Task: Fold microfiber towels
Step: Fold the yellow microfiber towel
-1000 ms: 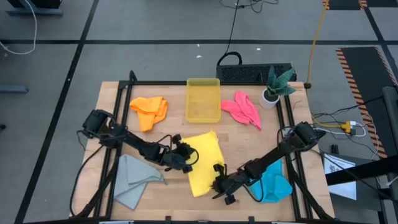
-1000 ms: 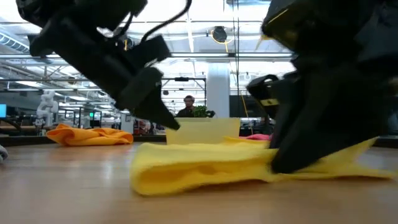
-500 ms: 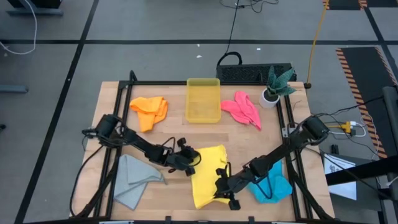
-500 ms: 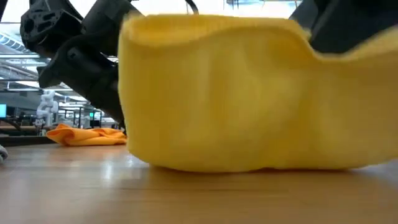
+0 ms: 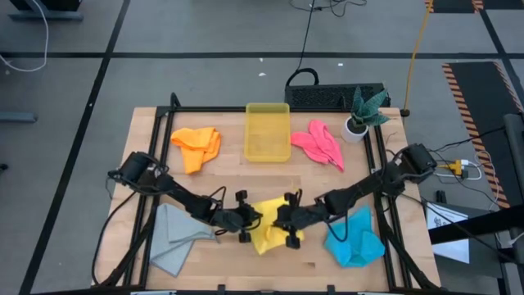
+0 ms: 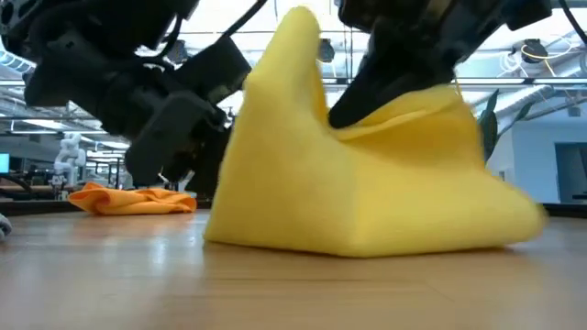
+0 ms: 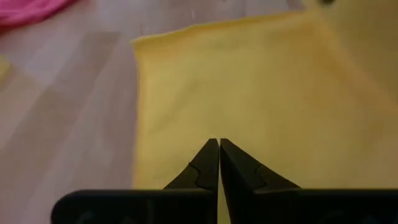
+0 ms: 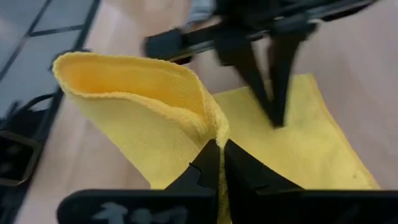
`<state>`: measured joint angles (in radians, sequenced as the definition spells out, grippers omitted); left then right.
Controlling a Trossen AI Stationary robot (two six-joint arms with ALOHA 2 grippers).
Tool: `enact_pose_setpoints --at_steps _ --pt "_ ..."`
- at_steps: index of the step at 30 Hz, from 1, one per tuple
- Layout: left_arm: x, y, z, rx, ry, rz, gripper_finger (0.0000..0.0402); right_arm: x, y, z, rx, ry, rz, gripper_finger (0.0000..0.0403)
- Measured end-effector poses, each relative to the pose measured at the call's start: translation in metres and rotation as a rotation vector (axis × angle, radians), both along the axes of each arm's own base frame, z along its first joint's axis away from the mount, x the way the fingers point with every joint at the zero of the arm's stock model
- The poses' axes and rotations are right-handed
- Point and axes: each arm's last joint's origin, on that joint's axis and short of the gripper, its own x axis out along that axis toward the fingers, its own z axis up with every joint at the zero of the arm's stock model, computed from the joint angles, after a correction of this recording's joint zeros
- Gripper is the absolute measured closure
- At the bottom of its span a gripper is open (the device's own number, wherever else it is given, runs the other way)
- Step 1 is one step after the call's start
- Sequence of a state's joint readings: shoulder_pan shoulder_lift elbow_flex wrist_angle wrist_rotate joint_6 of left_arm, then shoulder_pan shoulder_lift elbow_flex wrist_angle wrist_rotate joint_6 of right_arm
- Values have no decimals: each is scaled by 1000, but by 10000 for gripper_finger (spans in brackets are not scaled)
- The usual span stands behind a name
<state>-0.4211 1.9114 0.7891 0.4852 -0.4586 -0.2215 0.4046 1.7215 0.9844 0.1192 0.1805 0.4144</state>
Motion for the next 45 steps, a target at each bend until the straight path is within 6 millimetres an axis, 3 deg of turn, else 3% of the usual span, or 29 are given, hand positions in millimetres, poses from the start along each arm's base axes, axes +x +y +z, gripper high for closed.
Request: enact_pose_setpoints --at_steps 8,17,24,34,39,45 --pt "-16 -4 23 14 33 83 382 4 -12 -2 3 19 -11 401" --pt "-23 -16 13 -41 132 -42 382 4 -14 -2 -3 24 -13 401" --pt "-27 -23 21 -26 99 -55 383 10 -28 -1 -22 4 -41 401" --pt "-27 -18 19 -22 129 -33 383 7 -48 34 -52 -111 -49 401" --pt "-27 -19 18 -24 131 -39 383 9 -58 35 -46 -105 -82 401" --pt "-28 -21 18 -30 144 -71 383 2 -41 32 -40 -66 -29 401"
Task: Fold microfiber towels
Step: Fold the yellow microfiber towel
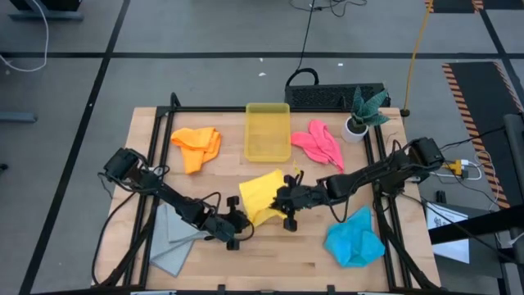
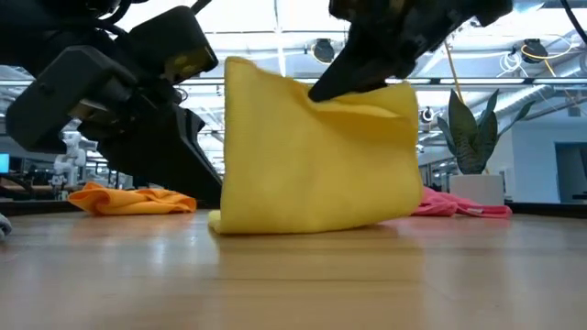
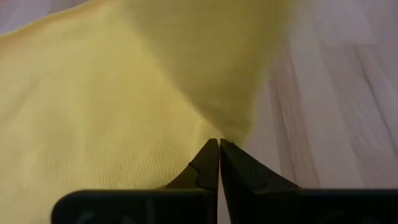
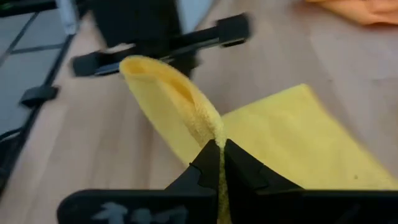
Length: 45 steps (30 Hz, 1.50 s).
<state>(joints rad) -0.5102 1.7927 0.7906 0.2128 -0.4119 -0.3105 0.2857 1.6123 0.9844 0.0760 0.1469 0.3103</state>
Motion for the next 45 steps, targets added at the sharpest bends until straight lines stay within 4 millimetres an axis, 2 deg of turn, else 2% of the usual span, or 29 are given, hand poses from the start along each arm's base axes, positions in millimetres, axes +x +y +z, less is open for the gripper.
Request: enact_pose_setpoints --at_steps 4,7,10,14,19,24,28,33,40,45 --pt "-2 -1 4 95 -57 72 383 -4 15 0 14 2 63 401" --pt "2 8 3 126 -65 119 384 -5 19 1 18 -12 72 401" --pt "15 22 -7 129 -60 118 396 -5 21 2 19 -18 78 401" --pt "31 35 -27 48 -56 15 394 -6 21 1 14 -14 81 401" --pt "37 27 -39 -40 -101 -70 398 -7 21 4 18 -17 80 401" --pt "36 13 -43 -50 -150 -175 393 -14 25 19 41 -58 92 401" --pt "37 5 -40 -67 -158 -221 398 -16 28 21 41 -63 107 401" --pt "31 -4 -22 -29 -155 -247 392 -9 22 9 32 -27 75 401" --pt "8 -4 7 129 -85 -25 391 1 10 -8 22 18 36 401" --pt "-3 4 1 199 5 119 387 9 -3 -18 39 42 20 401"
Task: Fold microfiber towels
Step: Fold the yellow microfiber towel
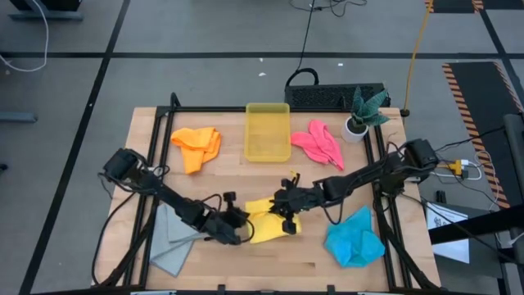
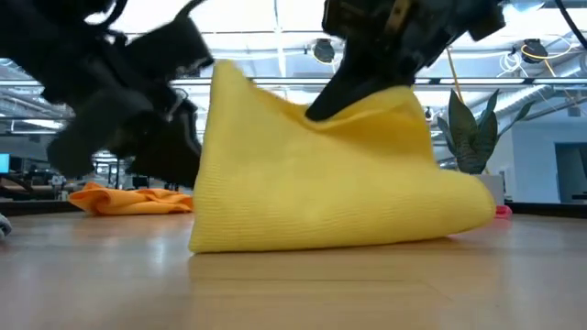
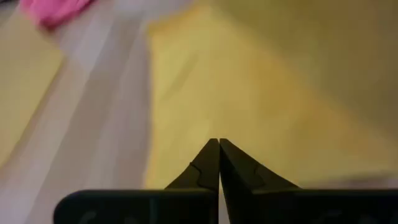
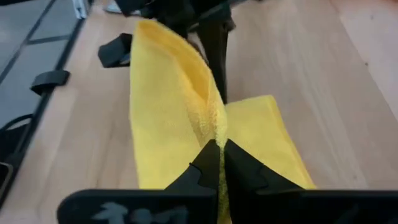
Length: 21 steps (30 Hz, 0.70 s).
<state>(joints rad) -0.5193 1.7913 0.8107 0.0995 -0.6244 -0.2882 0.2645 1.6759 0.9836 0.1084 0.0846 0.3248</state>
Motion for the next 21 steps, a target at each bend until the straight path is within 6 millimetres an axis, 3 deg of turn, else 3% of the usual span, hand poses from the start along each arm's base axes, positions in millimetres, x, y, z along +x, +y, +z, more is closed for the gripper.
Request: enact_pose_setpoints --at_steps 5,12,21 --pt "-5 9 -10 22 65 97 398 8 -18 -12 0 29 -49 401" --pt "-16 4 -5 115 20 185 398 14 -29 -33 17 90 -47 401" --pt "-23 -2 9 101 -40 194 398 14 -28 -33 38 97 -27 401"
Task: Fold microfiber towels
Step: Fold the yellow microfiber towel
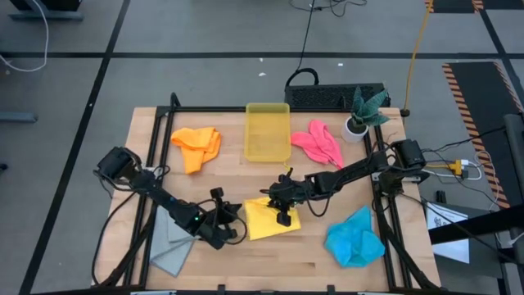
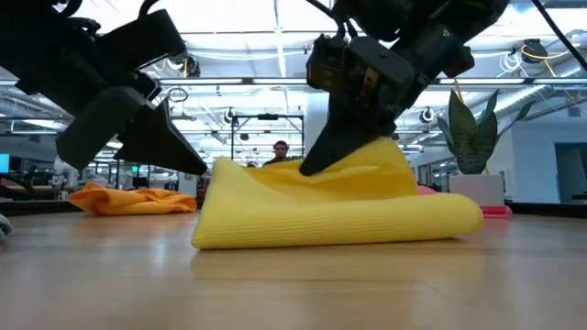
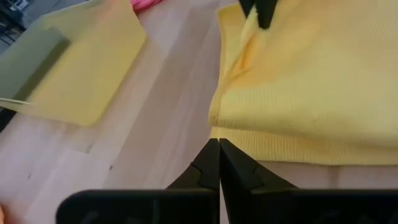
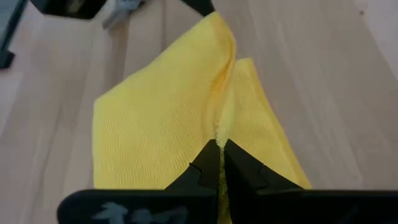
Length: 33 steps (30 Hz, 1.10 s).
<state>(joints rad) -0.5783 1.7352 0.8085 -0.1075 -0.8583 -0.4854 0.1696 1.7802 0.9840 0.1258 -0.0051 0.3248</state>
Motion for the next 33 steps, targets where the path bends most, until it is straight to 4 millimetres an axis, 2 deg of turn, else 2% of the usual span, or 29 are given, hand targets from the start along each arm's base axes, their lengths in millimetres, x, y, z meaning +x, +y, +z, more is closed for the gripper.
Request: enact_pose_setpoints --at_steps 7,11,15,19,25,33 --pt "-1 -10 16 -35 -80 -59 389 -2 0 -2 -2 30 -2 401" --pt "1 -16 22 -46 -113 -118 398 -2 0 -2 -3 33 -2 401" --pt "13 -14 13 -110 -76 -201 393 -2 0 -2 -8 30 4 401" --pt "22 -6 0 -99 -49 -185 394 0 0 -6 -8 22 6 401" --pt "24 -1 -2 -103 -43 -170 391 4 -1 -22 -16 49 8 401" --pt "22 5 -8 -158 28 -143 397 5 -6 -22 -25 46 -1 401"
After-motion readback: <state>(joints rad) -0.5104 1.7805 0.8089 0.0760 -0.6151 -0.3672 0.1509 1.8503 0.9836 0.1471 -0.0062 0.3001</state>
